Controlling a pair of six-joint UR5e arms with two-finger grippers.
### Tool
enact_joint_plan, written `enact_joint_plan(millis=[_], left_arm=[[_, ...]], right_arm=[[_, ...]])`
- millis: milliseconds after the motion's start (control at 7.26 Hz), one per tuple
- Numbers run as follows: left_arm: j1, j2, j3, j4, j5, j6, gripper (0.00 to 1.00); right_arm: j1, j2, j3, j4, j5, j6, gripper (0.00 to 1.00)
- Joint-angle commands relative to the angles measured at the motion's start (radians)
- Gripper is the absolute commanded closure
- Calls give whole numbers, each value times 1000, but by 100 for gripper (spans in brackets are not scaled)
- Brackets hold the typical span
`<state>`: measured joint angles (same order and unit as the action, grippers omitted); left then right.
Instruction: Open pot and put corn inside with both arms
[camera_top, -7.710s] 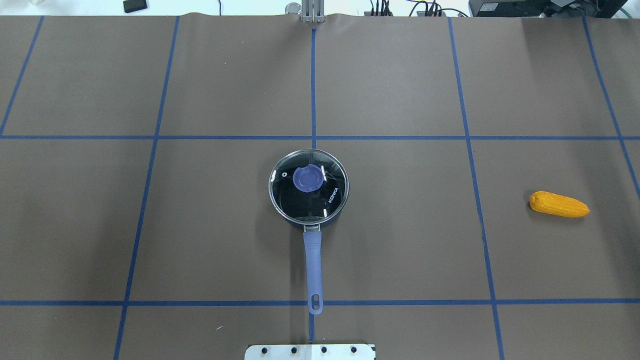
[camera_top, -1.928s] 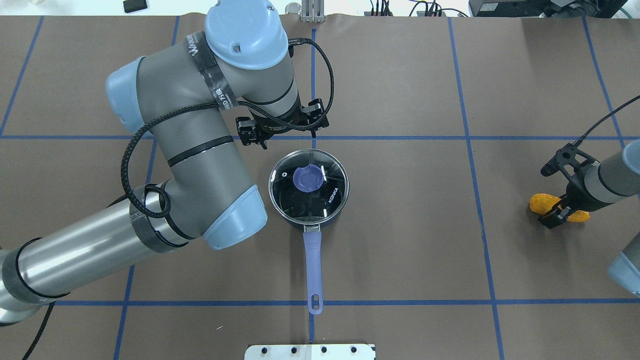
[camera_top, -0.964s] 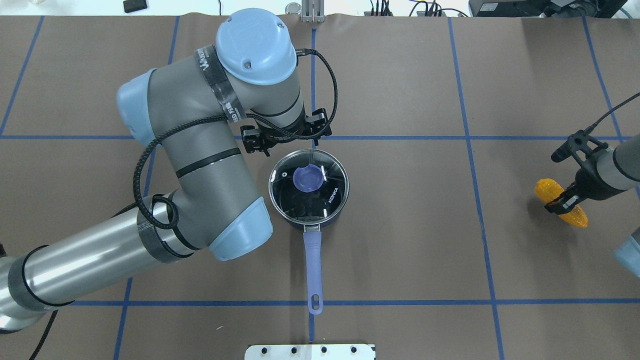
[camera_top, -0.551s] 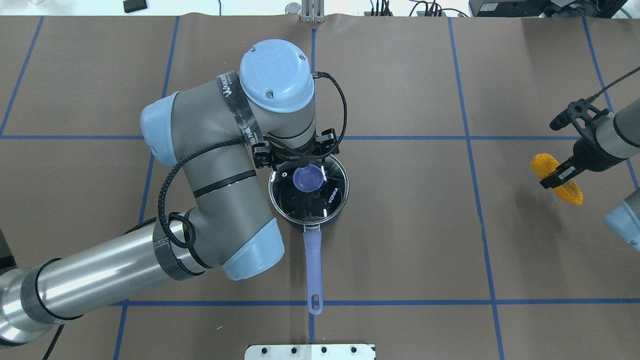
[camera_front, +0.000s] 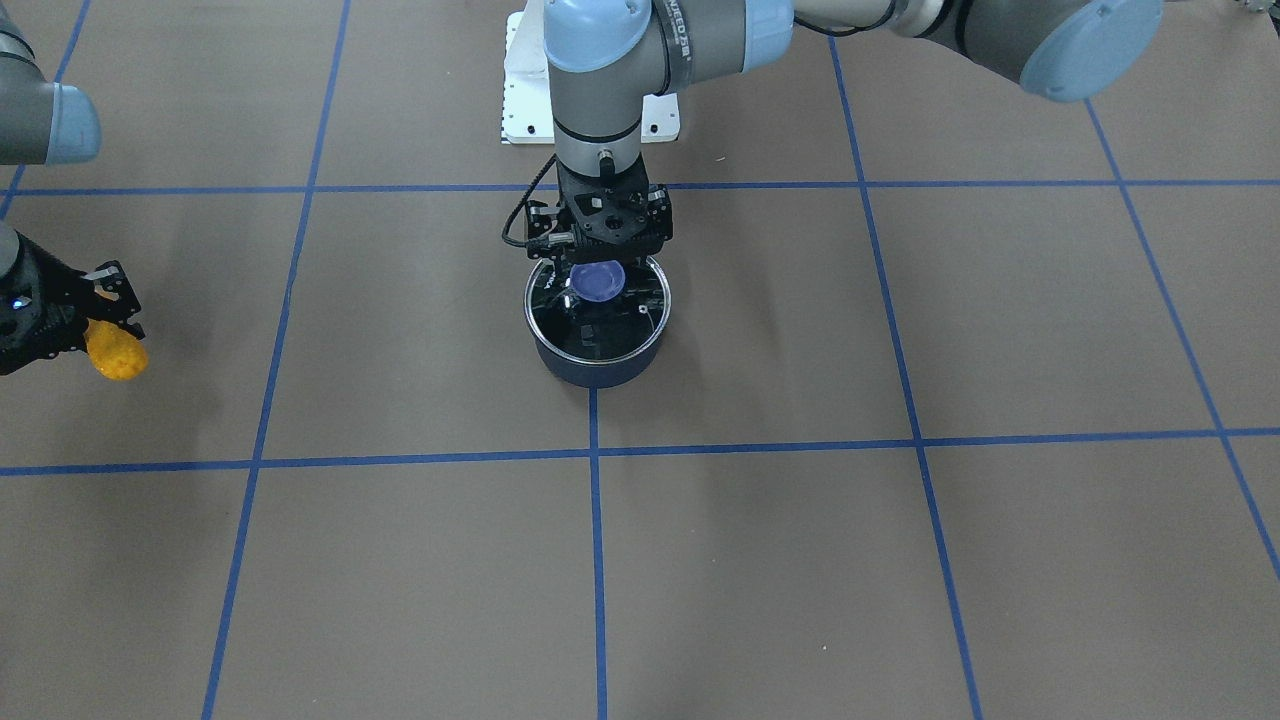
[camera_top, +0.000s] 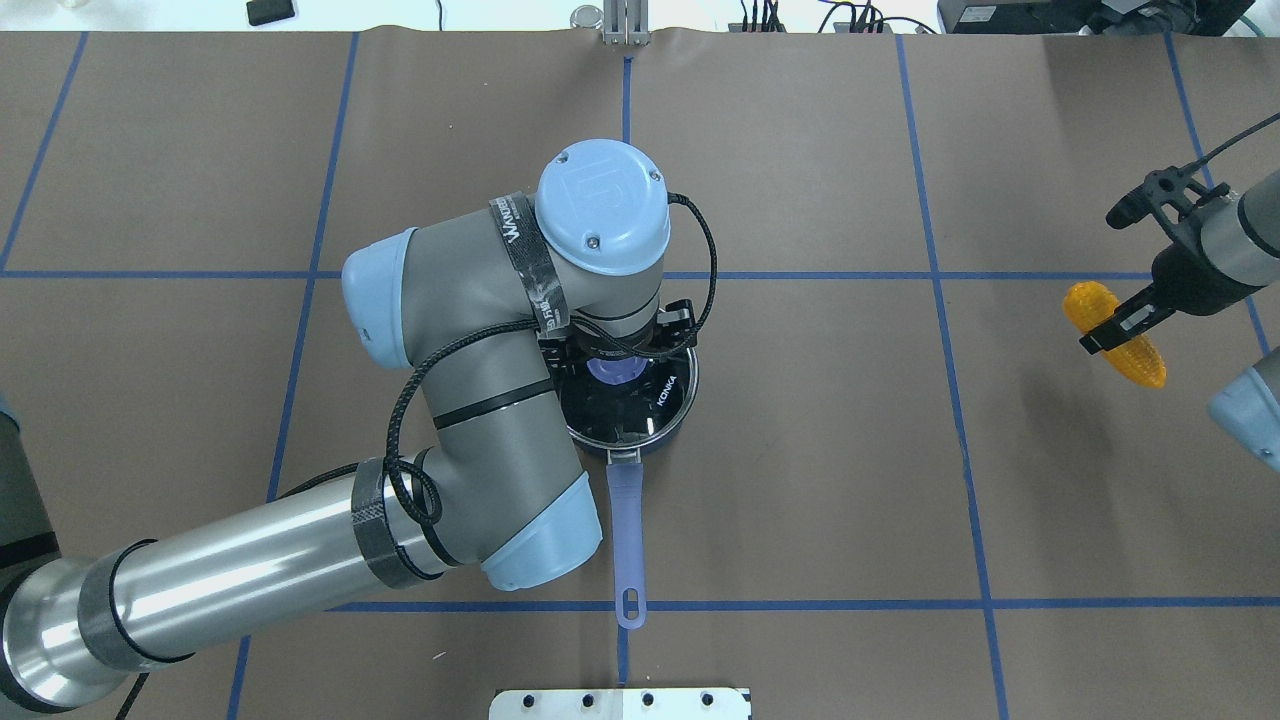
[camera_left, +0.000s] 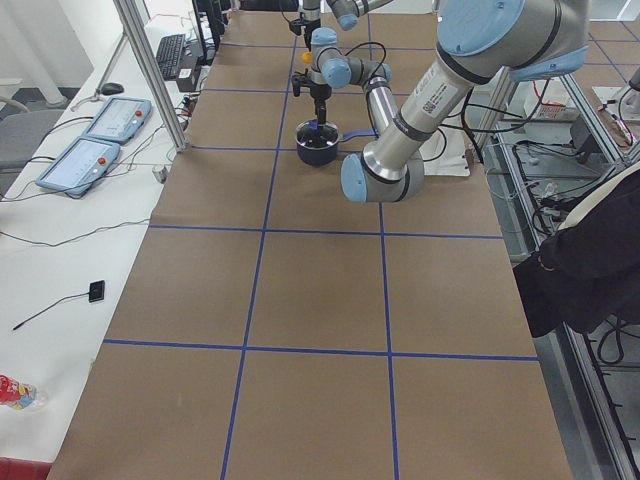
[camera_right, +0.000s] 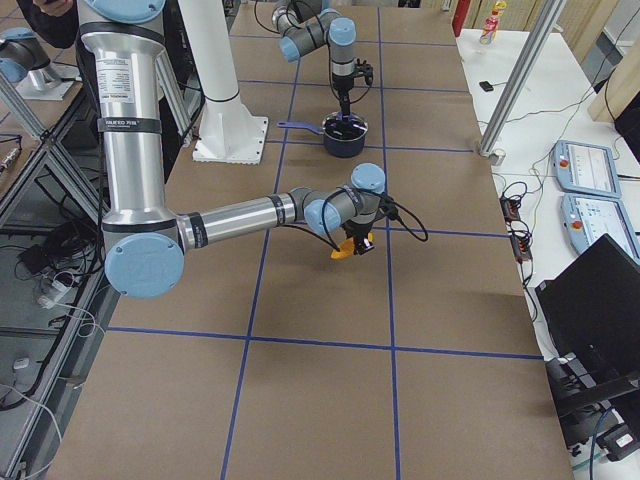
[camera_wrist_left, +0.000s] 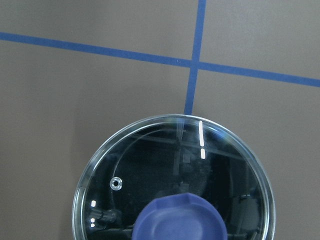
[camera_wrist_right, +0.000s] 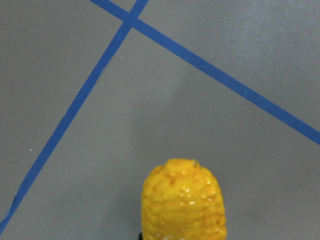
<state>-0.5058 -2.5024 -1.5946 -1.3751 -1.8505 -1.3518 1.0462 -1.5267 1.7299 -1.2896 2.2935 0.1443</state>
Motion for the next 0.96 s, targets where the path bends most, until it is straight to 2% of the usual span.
enact_joint_plan(millis=[0, 413, 688, 826], left_arm=[[3, -1, 25, -16, -1, 9, 2], [4, -1, 67, -70, -1, 11, 3], [3, -1, 71, -82, -4, 11, 16], [3, -1, 67, -79, -10, 10, 26]], right_arm=[[15, 8, 0, -14, 17, 0, 82], [23, 10, 2, -16, 20, 0, 82], [24, 10, 2, -16, 20, 0, 82], [29, 10, 3, -16, 21, 0, 82]])
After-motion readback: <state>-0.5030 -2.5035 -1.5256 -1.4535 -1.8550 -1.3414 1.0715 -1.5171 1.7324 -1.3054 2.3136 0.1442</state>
